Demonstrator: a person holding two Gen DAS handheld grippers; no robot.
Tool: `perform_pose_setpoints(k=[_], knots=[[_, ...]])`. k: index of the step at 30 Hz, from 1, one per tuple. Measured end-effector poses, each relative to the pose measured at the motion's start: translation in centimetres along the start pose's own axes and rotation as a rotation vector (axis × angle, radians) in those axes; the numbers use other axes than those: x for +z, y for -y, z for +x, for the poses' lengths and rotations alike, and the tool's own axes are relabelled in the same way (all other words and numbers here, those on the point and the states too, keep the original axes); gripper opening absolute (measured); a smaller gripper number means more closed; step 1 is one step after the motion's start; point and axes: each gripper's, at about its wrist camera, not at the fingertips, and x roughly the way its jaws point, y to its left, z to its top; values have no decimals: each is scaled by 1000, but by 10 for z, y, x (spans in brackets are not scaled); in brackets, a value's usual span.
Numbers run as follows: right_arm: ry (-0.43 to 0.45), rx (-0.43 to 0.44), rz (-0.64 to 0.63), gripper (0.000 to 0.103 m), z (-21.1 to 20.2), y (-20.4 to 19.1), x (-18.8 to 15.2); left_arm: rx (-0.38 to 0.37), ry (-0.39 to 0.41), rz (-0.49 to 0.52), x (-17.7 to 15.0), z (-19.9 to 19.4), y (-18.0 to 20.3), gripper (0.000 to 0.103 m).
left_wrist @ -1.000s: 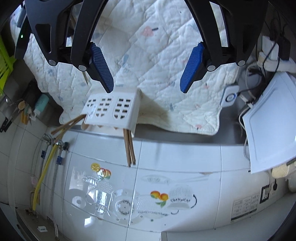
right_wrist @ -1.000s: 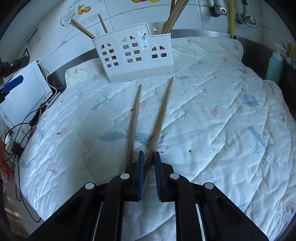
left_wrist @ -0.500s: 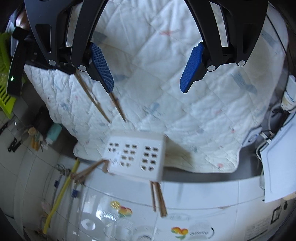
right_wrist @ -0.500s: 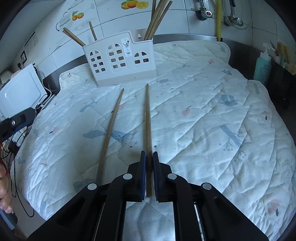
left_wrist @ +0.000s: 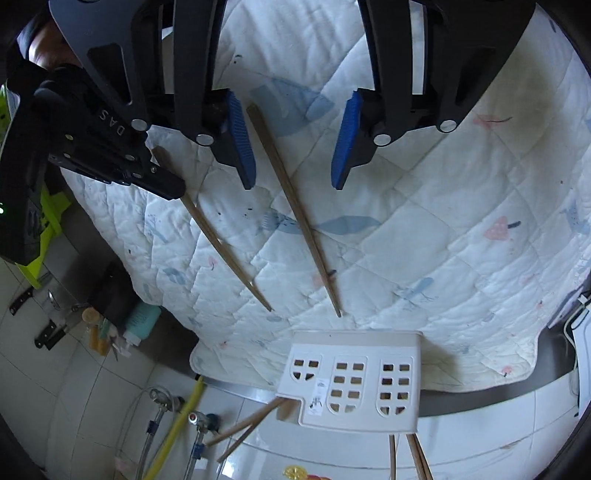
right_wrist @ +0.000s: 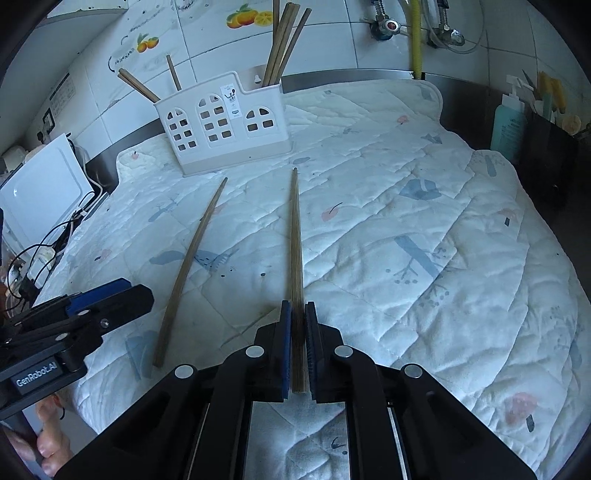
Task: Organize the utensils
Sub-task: 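Grasp one chopstick with the left tool while the right tool grasps the other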
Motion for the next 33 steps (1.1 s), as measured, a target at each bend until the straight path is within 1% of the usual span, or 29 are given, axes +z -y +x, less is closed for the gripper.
perform_pose_setpoints(k=[5, 8, 10, 12, 18, 23, 27, 30, 33], knots=[[3, 14, 9, 7, -2, 5, -3, -4, -27, 9, 0, 13, 5, 27], [4, 21, 12, 7, -2, 6, -4, 0, -38, 9, 1, 19, 6, 27], [6, 23, 14, 7, -2, 7, -4, 18, -46, 7, 1, 24, 6, 22], [6, 27, 18, 8, -2, 7, -5, 17, -49, -1, 1, 26, 5, 21], [10, 31, 19, 9, -3, 6, -6, 64, -49, 24, 2, 28, 8, 11], [11, 23, 1, 11, -5, 2, -10, 60, -76, 10, 6, 29, 5, 11], [14, 21, -1, 12, -5, 2, -11, 79, -69, -15, 2, 29, 8, 12], [17, 12, -16, 12, -4, 1, -11, 92, -63, 7, 1, 29, 11, 11], [21, 0, -32, 9, -4, -1, -11, 79, -71, 15, 2, 28, 9, 10]])
